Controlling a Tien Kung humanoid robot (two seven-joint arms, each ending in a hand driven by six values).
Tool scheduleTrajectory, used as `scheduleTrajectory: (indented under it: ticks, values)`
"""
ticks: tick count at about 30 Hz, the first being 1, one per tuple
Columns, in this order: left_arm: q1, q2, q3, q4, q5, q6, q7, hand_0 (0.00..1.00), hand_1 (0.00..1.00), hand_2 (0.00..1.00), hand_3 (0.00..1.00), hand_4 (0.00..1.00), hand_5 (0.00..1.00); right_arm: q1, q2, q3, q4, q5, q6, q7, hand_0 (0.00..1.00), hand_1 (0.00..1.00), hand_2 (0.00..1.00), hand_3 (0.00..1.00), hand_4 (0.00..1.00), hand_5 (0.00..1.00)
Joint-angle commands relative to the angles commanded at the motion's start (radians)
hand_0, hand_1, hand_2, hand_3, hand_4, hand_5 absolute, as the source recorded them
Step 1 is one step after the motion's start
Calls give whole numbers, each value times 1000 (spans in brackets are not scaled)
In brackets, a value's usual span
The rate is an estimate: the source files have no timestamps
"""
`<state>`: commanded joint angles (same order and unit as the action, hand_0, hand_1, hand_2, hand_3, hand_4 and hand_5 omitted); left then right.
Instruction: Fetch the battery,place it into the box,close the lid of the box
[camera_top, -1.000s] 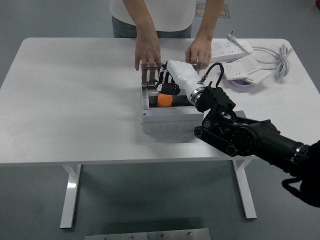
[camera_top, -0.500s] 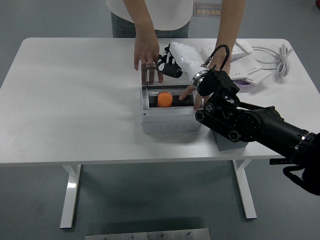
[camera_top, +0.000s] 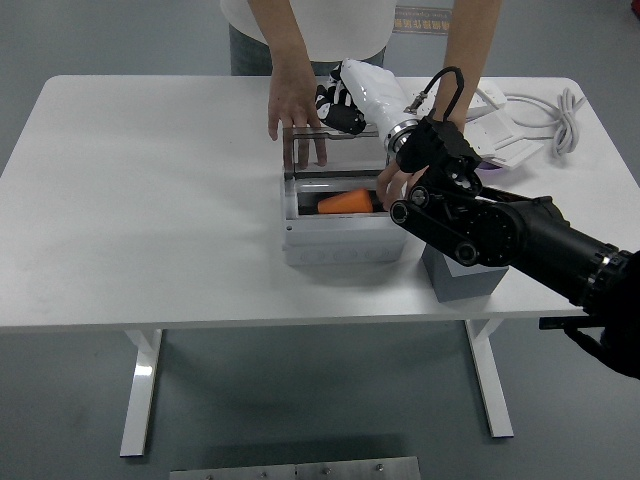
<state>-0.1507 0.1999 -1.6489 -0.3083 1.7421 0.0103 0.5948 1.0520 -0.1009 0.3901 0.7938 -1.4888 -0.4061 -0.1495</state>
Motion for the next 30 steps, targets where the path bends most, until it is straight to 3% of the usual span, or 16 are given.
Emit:
scheduleTrajectory:
  ticks: [1, 6, 7, 12, 13, 30]
  values:
    - [0, 0, 0, 0, 0, 0, 0, 453, 645, 642, 677, 788, 699, 0, 0, 0, -1, 1, 1, 1, 147, 256, 313, 369, 799, 580]
    - [-1, -2, 0, 0, 2, -1, 0, 453, 645, 642, 677, 788, 699, -2, 1, 1, -8, 6, 5, 6, 147, 256, 313, 369, 799, 580]
    - [-2, -2, 0, 0, 2, -2, 0, 453, 644, 643, 677, 788, 698, -2, 1, 1, -9, 6, 6, 6, 433, 394, 449, 495, 865, 678]
    - [-3, -3, -2, 0, 6, -3, 0, 453, 644, 643, 677, 788, 698, -3, 1, -1, -15, 11, 4, 9, 433, 394, 449, 495, 865, 678]
    - [-3, -3, -2, 0, 7, -3, 0, 453, 645, 642, 676, 788, 696, -3, 1, -2, -16, 13, 3, 9, 674, 537, 531, 582, 918, 769]
    - [-5, -6, -5, 1, 14, -8, -4, 453, 645, 643, 673, 788, 696, -19, -3, -21, -39, 52, -5, 29, 719, 570, 564, 615, 954, 820]
